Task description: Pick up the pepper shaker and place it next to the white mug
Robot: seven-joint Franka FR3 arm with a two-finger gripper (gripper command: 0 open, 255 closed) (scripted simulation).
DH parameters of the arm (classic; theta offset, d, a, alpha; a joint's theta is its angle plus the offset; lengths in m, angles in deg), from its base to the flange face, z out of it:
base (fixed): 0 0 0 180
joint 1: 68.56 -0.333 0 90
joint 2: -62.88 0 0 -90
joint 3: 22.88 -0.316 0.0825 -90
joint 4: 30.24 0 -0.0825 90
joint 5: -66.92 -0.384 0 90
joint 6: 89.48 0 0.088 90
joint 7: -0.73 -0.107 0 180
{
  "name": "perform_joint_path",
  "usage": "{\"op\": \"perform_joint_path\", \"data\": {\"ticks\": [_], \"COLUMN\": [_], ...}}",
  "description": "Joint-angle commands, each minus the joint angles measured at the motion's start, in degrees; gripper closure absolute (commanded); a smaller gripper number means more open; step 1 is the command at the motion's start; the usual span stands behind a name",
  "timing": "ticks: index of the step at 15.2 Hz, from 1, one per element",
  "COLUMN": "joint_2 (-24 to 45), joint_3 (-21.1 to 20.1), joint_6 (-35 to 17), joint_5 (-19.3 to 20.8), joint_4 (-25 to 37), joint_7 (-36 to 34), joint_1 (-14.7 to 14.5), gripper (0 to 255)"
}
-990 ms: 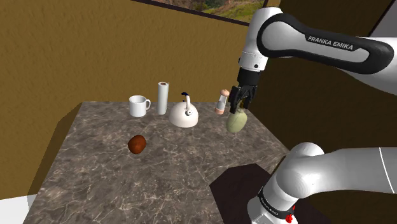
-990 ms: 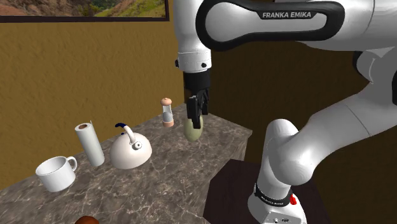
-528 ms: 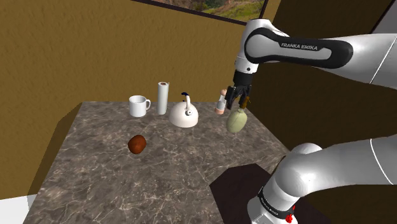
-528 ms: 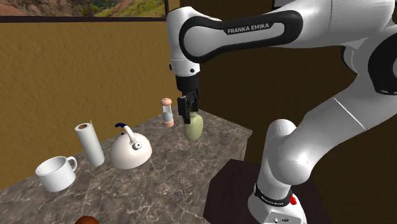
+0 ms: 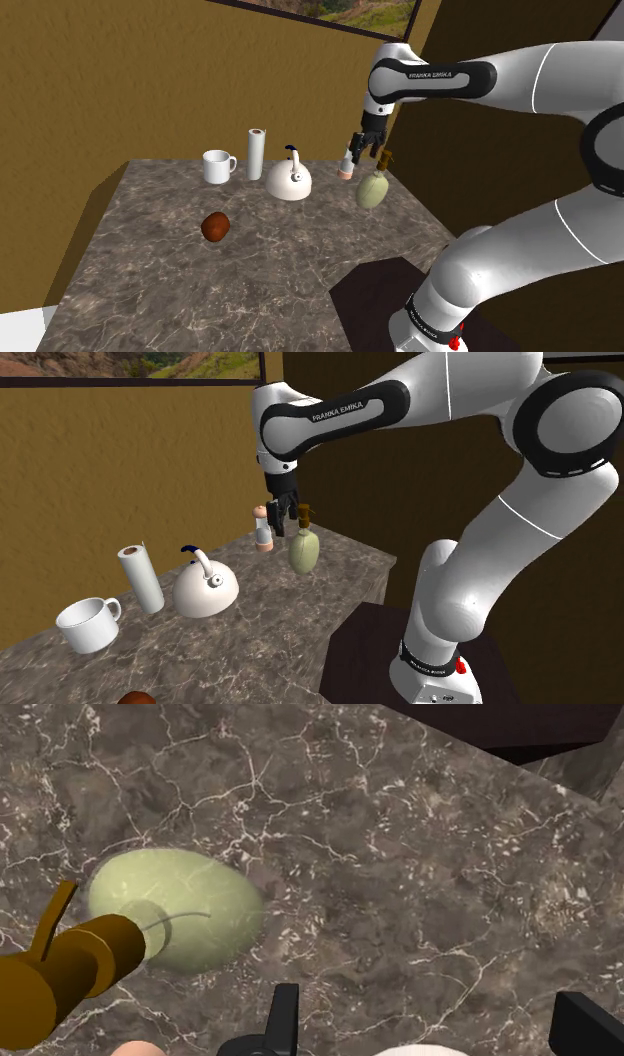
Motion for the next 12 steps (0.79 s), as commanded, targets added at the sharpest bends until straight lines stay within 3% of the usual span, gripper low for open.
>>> {"op": "perform_joint_path", "data": {"ticks": [1, 12], "joint_2": [3.06, 22.48], "joint_3": [1.02, 6.48], "joint_6": [-2.53, -11.51], "joint_5": [0.85, 1.97], "joint_4": [1.22, 15.54], "joint_7": [1.08, 8.09], "joint_1": [0.59, 3.82], "gripper": [0, 0]}}
